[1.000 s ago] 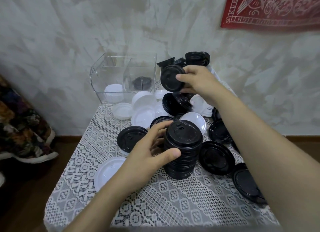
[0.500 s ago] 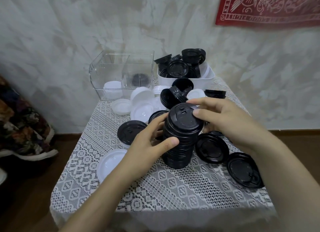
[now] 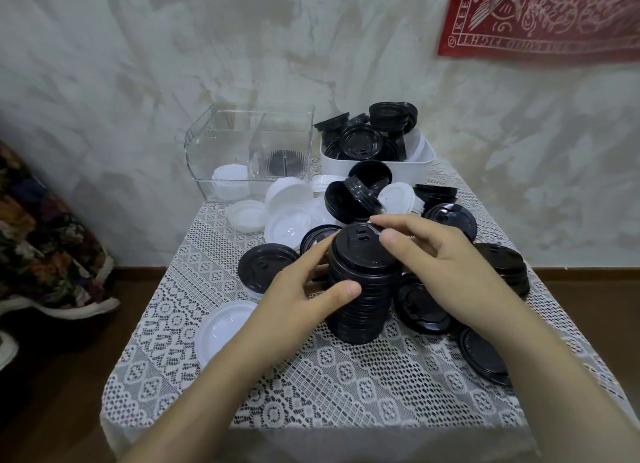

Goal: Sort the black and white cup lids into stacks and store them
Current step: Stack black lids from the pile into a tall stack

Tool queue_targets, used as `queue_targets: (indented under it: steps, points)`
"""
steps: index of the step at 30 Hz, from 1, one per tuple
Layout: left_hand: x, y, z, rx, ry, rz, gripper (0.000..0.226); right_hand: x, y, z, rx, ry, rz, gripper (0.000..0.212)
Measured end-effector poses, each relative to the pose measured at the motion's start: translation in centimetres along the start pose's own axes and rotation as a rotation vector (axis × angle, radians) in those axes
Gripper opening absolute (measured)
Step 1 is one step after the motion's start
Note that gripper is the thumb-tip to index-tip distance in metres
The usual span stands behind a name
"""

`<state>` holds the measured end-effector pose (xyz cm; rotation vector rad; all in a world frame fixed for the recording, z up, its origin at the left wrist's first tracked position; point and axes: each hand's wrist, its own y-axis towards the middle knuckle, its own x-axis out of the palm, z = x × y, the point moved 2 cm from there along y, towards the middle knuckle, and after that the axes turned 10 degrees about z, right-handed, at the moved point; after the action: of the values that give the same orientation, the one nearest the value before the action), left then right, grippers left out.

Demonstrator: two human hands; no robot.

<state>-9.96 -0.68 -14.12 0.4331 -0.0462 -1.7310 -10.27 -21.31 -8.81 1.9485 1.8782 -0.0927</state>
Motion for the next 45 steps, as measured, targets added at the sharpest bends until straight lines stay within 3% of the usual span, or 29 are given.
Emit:
queue_targets:
  steps: [3, 7, 14, 28, 39, 45]
  points:
    - [0.0, 0.0, 0.0, 0.004, -0.010, -0.001, 0.058, -0.1, -0.4, 0.1, 0.011, -0.001, -0.071, 0.063]
    - [-0.1, 0.1, -0.1, 0.012, 0.005, -0.015, 0.059, -0.4, -0.3, 0.4, 0.004, -0.002, -0.083, 0.073]
    - [-0.1, 0.0, -0.1, 0.004, 0.017, -0.036, 0.068, -0.4, -0.5, 0.7, 0.020, -0.020, -0.098, 0.076]
    - [0.3, -0.3, -0.6, 0.025, 0.016, -0.045, 0.062, 0.0, -0.5, 1.3, -0.009, -0.119, -0.138, 0.081]
    - [0.4, -0.4, -1.2, 0.029, -0.006, -0.003, 0.058, 0.9, -0.8, 1.5, -0.056, -0.308, -0.020, 0.088]
    - [-0.2, 0.1, -0.9, 0.044, 0.041, -0.057, 0.061, 1.0, -1.2, 1.8, 0.006, -0.079, -0.064, 0.087]
